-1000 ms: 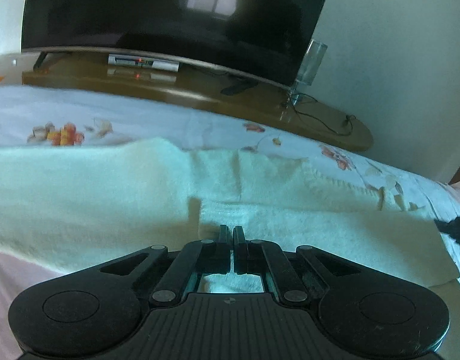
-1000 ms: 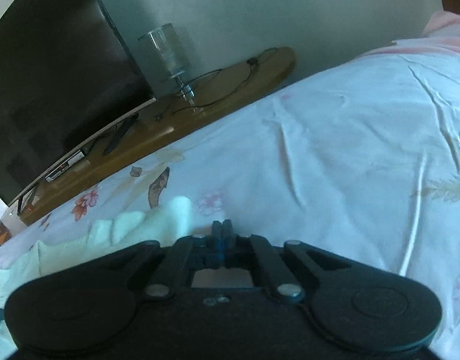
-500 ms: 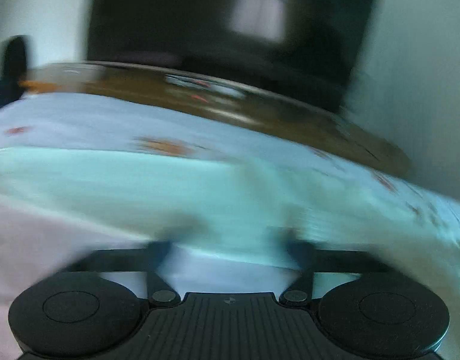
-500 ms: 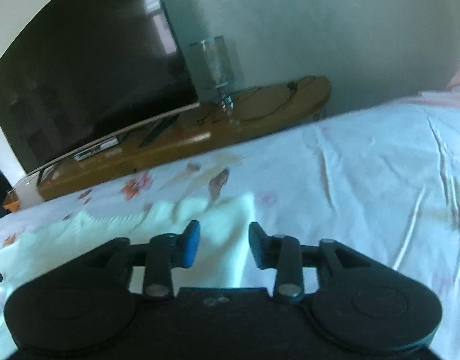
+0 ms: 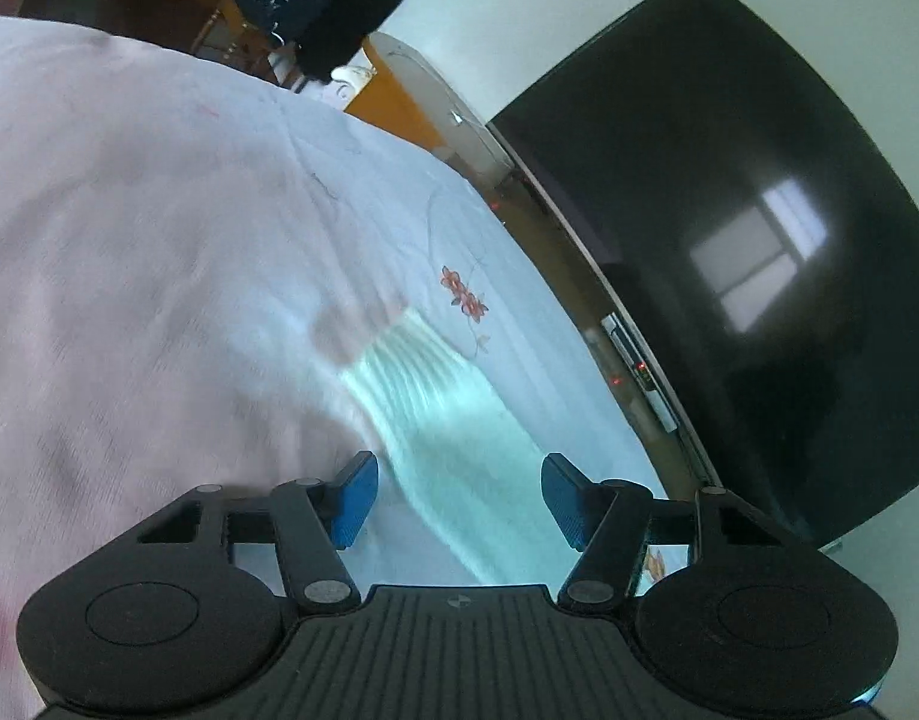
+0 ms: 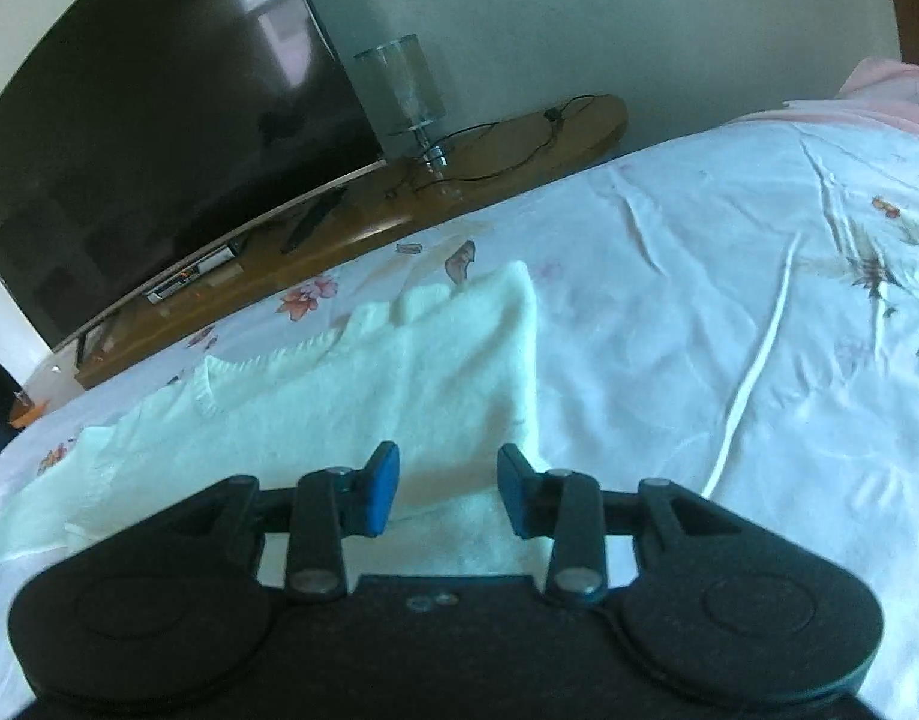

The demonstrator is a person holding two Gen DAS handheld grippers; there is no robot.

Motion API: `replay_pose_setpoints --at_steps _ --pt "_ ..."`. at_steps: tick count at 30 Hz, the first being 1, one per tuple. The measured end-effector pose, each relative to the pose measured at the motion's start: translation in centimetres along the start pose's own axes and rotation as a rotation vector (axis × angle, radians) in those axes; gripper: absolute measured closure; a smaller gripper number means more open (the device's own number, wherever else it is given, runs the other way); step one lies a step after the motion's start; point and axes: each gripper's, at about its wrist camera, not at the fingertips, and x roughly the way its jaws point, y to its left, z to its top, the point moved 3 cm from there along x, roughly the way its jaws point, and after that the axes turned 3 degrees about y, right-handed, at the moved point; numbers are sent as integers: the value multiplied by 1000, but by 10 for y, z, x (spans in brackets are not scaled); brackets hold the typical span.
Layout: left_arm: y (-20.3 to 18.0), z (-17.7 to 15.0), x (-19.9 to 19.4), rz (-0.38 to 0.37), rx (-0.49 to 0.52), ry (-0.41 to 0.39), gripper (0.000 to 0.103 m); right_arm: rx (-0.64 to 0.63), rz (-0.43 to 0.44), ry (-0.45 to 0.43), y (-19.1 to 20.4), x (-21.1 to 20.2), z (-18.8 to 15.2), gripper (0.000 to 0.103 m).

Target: Fold small clothes

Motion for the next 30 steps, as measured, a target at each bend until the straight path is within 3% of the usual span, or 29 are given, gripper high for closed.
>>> replay_pose_setpoints --at_steps 3,4,5,6,8,9,13,16,19,24,28,30 --pt "-6 4 10 6 61 13 42 14 12 -20 12 -11 0 66" --pt "-9 5 14 16 84 18 57 19 11 -28 15 -15 0 66" --pt "-11 5 17 46 99 28 97 22 10 -34 17 -18 -1 66" --pt "-9 8 21 78 106 46 100 27 6 -36 18 -20 -2 66" --pt "-13 11 19 84 145 31 100 36 -9 -35 16 -19 -2 65" --pt "-26 9 15 74 219 13 100 37 -19 -32 16 -17 -3 65" --pt "-104 -18 0 -82 449 41 100 61 -31 -38 11 -16 -2 64" --pt "-181 -75 -8 -230 609 108 100 84 -24 -50 7 -15 -2 64" --pt "-244 -141 -7 -352 664 197 100 106 -18 -46 3 -13 -1 64" --pt "-307 -269 9 -348 777 384 100 69 -49 -89 -12 -31 4 63" --pt "-329 -360 21 -312 920 510 100 123 -28 -87 -39 -41 8 61" --pt "-331 -376 11 -323 941 484 75 137 -22 -88 -45 -43 10 55"
